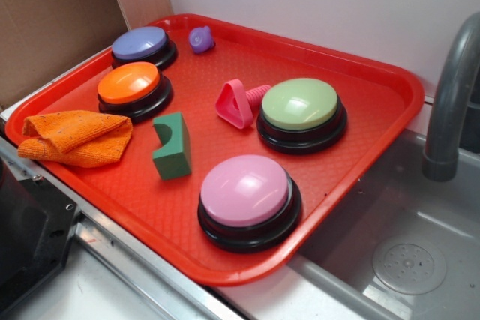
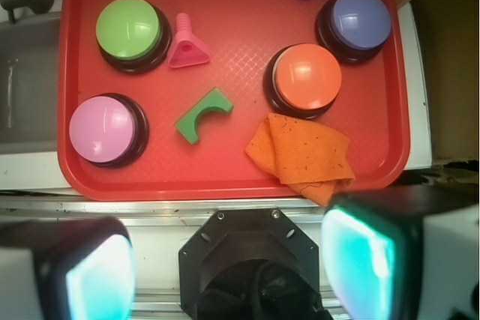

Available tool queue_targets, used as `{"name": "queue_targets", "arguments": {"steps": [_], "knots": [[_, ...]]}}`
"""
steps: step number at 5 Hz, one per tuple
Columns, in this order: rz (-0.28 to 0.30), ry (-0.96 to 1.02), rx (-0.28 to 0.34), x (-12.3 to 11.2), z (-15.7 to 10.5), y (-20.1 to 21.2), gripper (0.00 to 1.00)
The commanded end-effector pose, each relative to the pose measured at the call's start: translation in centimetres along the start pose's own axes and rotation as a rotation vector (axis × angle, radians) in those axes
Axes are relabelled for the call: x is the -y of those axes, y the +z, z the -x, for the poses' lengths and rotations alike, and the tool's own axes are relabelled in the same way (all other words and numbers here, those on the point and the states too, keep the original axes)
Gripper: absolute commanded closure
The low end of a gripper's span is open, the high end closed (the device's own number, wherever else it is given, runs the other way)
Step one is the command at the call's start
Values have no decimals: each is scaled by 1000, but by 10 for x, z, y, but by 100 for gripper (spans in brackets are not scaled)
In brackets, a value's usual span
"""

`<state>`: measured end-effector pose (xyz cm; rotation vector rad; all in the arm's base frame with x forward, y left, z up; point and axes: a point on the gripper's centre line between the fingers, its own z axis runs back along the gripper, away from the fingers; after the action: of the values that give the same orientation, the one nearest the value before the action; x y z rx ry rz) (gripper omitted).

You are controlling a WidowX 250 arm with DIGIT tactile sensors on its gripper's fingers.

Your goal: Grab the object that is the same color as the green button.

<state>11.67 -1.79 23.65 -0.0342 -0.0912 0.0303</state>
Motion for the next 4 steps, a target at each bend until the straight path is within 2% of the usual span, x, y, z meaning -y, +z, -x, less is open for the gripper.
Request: {"name": "queue_targets", "arguments": {"steps": [1,2,4], "knots": [[0,0,0,0,0,0,0],[-4,22,0,-2,-4,-7,0],[35,228,32,-16,-13,-45,0]]}}
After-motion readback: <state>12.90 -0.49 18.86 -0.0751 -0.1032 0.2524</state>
